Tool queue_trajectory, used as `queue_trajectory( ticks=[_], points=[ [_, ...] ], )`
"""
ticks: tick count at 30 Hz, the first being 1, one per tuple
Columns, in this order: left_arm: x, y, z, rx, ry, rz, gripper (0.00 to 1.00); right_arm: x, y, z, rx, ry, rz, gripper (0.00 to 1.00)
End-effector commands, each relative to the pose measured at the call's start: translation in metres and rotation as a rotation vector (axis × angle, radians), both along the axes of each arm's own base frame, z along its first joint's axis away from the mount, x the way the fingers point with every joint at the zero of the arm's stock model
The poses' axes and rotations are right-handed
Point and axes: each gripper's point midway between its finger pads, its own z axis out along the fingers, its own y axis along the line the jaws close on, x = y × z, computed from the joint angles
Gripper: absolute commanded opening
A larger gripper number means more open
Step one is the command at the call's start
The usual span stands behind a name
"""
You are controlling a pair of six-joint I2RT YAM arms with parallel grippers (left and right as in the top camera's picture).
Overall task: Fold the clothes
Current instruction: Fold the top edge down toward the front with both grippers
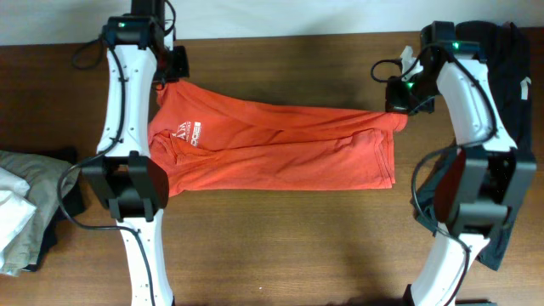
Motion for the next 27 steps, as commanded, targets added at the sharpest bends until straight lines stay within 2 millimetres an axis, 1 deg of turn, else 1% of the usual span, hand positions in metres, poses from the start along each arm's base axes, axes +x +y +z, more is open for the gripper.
queue_trajectory(
  ticks=[1,2,4,6,7,8,9,10,11,12,15,16,17,18,20,21,23,27],
  points=[
    [-0.001,-0.016,0.068,0.039,-0.159,-0.029,0.01,-0.005,-0.001,0.053,-0.082,-0.151,-0.007,0.04],
    [-0.003,-0.022,0.078,0.037,-0.18,-0.04,0.01,-0.007,0.001,0.054,-0.086,-0.152,-0.003,0.04],
    [-0.011,-0.024,0.088,0.039,-0.183,-0.044,0.01,-0.009,0.002,0.052,-0.084,-0.14,-0.002,0.04],
    [-0.025,-0.013,0.091,0.077,-0.151,-0.023,0.01,-0.01,0.002,0.05,-0.083,-0.135,-0.003,0.04],
    [-0.029,-0.01,0.097,0.076,-0.153,-0.018,0.01,-0.01,0.002,0.05,-0.083,-0.135,-0.005,0.04],
    [-0.031,-0.01,0.105,0.075,-0.171,-0.012,0.02,-0.01,0.002,0.05,-0.083,-0.135,-0.004,0.04],
    [-0.034,-0.004,0.112,0.097,-0.183,0.007,0.02,-0.01,0.002,0.05,-0.082,-0.135,-0.005,0.04],
    [-0.036,0.001,0.112,0.102,-0.175,0.029,0.02,-0.01,0.002,0.05,-0.083,-0.135,-0.005,0.04],
    [-0.037,0.005,0.105,0.091,-0.154,0.041,0.02,-0.01,0.002,0.05,-0.082,-0.135,-0.005,0.04],
    [-0.038,0.011,0.068,0.085,-0.075,0.061,0.02,-0.01,0.002,0.05,-0.082,-0.134,-0.004,0.04],
    [-0.036,0.009,0.014,0.079,-0.022,0.055,0.01,-0.011,0.003,0.05,-0.078,-0.13,-0.003,0.04],
    [-0.046,0.003,-0.015,0.035,-0.048,0.046,0.01,-0.012,0.003,0.05,-0.078,-0.127,-0.003,0.04],
    [-0.058,0.003,-0.025,0.006,-0.099,0.071,0.01,-0.013,0.003,0.049,-0.078,-0.124,-0.003,0.04],
    [-0.063,0.004,-0.026,0.005,-0.13,0.072,0.01,-0.013,0.003,0.049,-0.078,-0.122,-0.003,0.04],
    [-0.081,0.008,-0.026,0.016,-0.198,0.081,0.01,-0.015,0.003,0.049,-0.077,-0.114,-0.003,0.04],
    [-0.091,0.017,-0.024,0.037,-0.212,0.099,0.01,-0.017,0.003,0.048,-0.074,-0.105,-0.002,0.04],
    [-0.094,0.025,-0.024,0.04,-0.203,0.117,0.01,-0.02,0.004,0.047,-0.072,-0.09,-0.001,0.04],
    [-0.103,0.051,-0.03,0.045,-0.164,0.174,0.01,-0.022,0.003,0.045,-0.075,-0.082,-0.002,0.04]
  ],
)
